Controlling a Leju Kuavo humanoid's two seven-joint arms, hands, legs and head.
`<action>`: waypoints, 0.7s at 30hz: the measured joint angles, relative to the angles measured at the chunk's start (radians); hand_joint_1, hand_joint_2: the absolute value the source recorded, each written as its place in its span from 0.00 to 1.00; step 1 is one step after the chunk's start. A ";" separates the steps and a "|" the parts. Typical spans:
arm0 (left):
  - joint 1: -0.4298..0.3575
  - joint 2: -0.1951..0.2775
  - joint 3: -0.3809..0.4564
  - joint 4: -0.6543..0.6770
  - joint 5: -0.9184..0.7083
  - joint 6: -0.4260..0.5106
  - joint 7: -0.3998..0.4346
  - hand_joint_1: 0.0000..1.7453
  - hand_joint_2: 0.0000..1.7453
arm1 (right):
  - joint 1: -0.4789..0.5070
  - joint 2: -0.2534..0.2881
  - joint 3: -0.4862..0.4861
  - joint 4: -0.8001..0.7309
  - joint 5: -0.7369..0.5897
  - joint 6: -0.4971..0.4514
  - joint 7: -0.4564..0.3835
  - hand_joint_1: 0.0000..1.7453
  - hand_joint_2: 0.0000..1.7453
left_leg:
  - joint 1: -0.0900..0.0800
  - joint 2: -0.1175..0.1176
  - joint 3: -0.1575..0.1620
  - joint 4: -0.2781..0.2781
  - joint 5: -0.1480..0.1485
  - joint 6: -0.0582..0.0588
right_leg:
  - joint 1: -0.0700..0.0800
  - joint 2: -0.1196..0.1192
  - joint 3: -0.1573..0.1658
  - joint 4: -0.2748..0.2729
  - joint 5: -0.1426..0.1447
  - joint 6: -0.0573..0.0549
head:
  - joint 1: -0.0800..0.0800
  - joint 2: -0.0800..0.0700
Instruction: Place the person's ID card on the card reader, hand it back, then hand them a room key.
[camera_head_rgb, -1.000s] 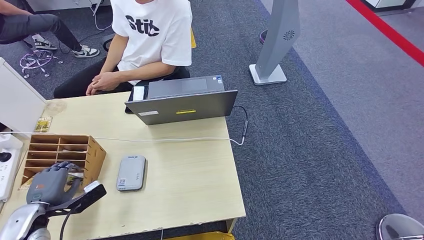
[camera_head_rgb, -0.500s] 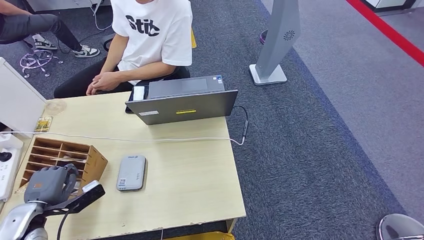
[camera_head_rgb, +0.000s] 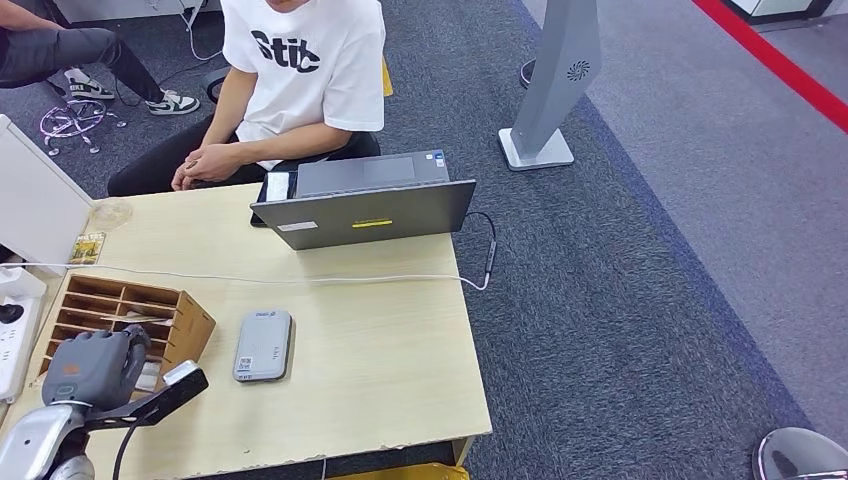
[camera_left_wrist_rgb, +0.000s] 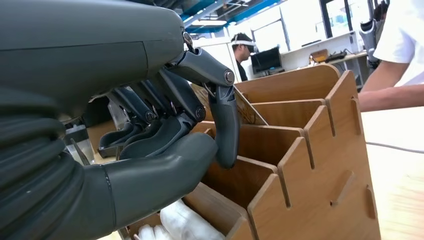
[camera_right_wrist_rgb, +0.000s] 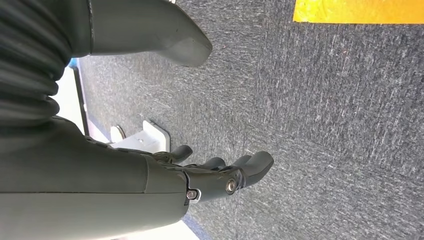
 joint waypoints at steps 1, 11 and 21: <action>0.000 -0.001 0.000 0.000 -0.004 0.005 0.001 1.00 1.00 | 0.000 0.000 -0.001 0.000 0.001 0.000 0.000 0.00 1.00 | 0.000 0.000 0.000 0.000 0.000 0.000 | 0.000 0.000 0.000 0.000 0.000 0.000 | 0.000 0.000; 0.000 -0.021 0.000 -0.001 -0.019 0.064 -0.002 1.00 1.00 | 0.000 0.000 -0.006 0.000 0.012 0.001 0.000 0.00 1.00 | 0.000 0.000 0.000 0.000 0.000 0.000 | 0.000 0.000 0.000 0.000 0.000 0.000 | 0.000 0.000; 0.004 -0.055 0.000 -0.047 -0.035 0.144 -0.034 1.00 1.00 | 0.000 0.000 -0.025 0.000 0.023 0.002 -0.007 0.00 1.00 | 0.000 0.000 0.000 0.000 0.000 0.000 | 0.000 0.000 0.000 0.000 0.000 0.000 | 0.000 0.000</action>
